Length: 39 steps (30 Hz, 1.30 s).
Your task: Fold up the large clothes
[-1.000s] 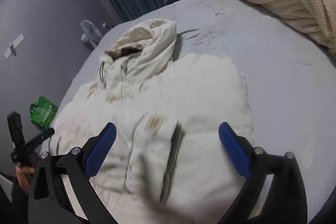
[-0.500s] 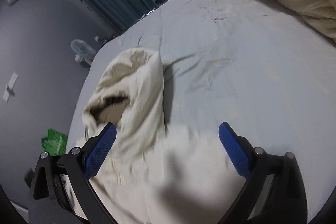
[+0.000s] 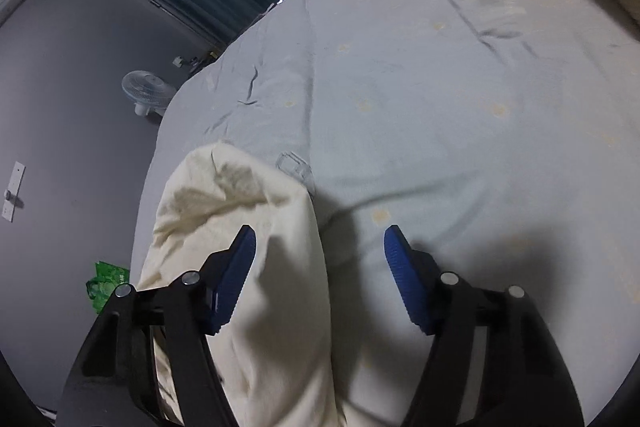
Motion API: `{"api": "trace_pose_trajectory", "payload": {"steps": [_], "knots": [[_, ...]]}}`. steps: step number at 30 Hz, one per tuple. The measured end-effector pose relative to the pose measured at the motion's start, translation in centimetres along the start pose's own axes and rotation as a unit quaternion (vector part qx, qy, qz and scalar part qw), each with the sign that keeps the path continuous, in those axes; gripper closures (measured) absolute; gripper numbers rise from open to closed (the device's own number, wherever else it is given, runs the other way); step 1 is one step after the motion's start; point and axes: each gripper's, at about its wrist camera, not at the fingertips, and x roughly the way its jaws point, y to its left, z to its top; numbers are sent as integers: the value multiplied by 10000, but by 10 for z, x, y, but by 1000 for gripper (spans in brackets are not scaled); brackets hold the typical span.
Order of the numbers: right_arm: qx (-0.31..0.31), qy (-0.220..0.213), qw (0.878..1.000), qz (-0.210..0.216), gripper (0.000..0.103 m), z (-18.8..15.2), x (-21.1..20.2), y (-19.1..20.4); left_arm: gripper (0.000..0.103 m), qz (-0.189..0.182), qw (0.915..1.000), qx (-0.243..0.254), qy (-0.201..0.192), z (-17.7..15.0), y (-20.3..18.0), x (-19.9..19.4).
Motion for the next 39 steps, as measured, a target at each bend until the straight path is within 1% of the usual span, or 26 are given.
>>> {"api": "trace_pose_trajectory", "payload": {"steps": [3, 6, 7, 9, 10, 13, 16, 18, 23, 29, 31, 34, 39], "knots": [[-191, 99, 9998, -51, 40, 9, 17, 8, 7, 24, 10000, 52, -13, -1, -1, 2], [-392, 271, 9987, -199, 62, 16, 35, 14, 7, 85, 9999, 136, 2, -3, -3, 4], [-417, 334, 9983, -222, 66, 17, 40, 15, 7, 117, 9998, 169, -2, -3, -4, 4], [-455, 365, 9981, -216, 82, 17, 45, 17, 7, 145, 9997, 198, 6, -4, -4, 5], [-470, 348, 9981, -197, 82, 16, 44, 19, 7, 150, 9997, 199, 4, -4, -4, 5], [-596, 239, 9978, -163, 90, 13, 36, 28, 7, 163, 9997, 183, -1, -4, -4, 4], [-823, -4, 9966, -30, 92, 5, 19, 45, 7, 173, 9998, 114, 0, -4, -1, 3], [-1050, -149, 9944, -35, 93, -2, 3, 60, 7, 183, 9998, 62, 14, -4, 1, 2], [-1225, -409, 9916, -9, 94, -13, -32, 78, 7, 285, 9996, 16, 11, -1, 3, -1], [-1692, -669, 9833, 54, 94, -44, -80, 107, 7, 273, 9996, -53, -75, 2, 6, -10], [-1896, -778, 9787, 82, 95, -60, -100, 114, 7, 237, 9996, -72, -112, 4, 8, -14], [-2014, -913, 9750, 195, 95, -82, -127, 120, 7, 203, 9995, -140, -183, 5, 9, -20], [-2193, -1130, 9688, 232, 97, -113, -157, 125, 7, 102, 9992, -237, -306, 9, 12, -29]]}}
